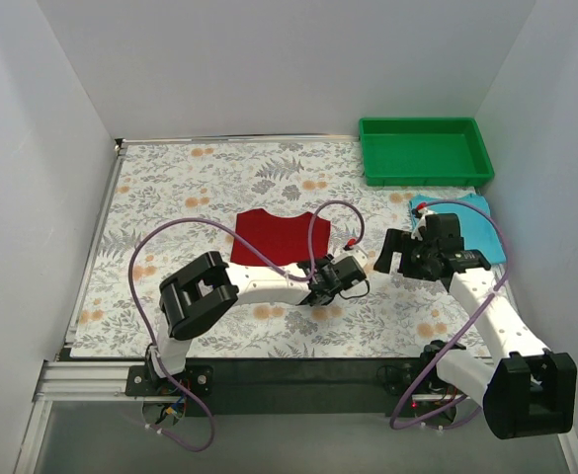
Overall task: Fold and stack the t-shirts
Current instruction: Neatly place the folded tshirt to the corner
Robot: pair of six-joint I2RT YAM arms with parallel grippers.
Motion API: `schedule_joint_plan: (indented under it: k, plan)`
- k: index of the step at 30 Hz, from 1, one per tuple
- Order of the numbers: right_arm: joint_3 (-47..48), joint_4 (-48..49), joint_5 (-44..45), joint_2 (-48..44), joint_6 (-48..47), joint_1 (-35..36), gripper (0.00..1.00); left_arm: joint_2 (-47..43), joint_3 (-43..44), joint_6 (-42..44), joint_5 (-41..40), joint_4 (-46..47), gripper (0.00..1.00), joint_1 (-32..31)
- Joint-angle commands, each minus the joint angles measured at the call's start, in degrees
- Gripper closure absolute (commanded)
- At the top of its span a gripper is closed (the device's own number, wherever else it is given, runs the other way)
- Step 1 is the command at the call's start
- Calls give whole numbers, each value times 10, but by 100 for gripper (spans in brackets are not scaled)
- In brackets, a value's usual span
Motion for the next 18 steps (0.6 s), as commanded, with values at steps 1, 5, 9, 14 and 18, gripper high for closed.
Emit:
schedule_joint_plan:
  k: [1, 5, 9, 14, 18]
  plan:
    - [-22, 44, -69, 12, 23, 0, 13, 28, 0, 2, -29, -20, 76, -4]
    - [-52, 130, -137, 44, 66, 0, 14, 6, -8, -22, -30, -19, 100, -4]
    - [-85, 232, -196, 81, 150, 7, 14, -46, -22, -43, -13, -3, 100, -4]
    - [-115, 390, -210, 145, 266, 29, 14, -92, -30, -74, 1, 4, 100, -3]
    - [-115, 469, -219, 214, 320, 55, 15, -112, -36, -89, 3, 11, 100, -4]
